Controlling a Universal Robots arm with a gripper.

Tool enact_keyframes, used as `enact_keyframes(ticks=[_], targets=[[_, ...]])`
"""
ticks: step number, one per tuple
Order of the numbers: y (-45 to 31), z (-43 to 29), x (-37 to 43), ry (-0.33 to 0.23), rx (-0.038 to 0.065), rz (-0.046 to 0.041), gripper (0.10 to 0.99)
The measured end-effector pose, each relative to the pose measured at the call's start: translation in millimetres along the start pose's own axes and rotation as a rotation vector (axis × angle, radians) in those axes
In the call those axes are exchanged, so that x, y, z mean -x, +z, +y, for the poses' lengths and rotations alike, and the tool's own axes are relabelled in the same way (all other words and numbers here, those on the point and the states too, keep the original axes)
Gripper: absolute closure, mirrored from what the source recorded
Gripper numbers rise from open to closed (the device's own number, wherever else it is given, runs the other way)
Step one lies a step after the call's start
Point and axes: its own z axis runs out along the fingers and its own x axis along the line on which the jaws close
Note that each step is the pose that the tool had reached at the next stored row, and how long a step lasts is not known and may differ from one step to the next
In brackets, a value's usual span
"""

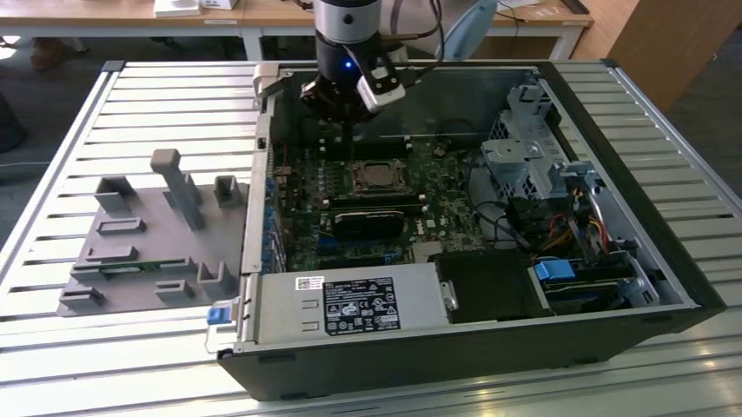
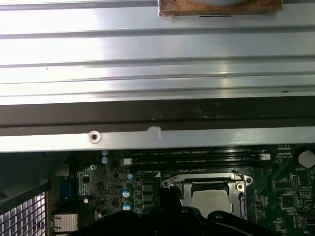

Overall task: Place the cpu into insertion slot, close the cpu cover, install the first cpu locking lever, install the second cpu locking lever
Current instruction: 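Install the first cpu locking lever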

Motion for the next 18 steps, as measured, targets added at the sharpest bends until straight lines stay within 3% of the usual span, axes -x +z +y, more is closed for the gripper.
enact_keyframes(ticks=[9,11,15,18], targets=[[1.4,1.8,22.7,0.000,0.000,0.0000,0.980],[1.6,1.8,24.7,0.000,0.001,0.0000,0.980],[2.3,1.8,24.8,0.000,0.023,0.0012,0.980],[5.1,1.6,24.8,-0.003,0.023,0.0013,0.980]])
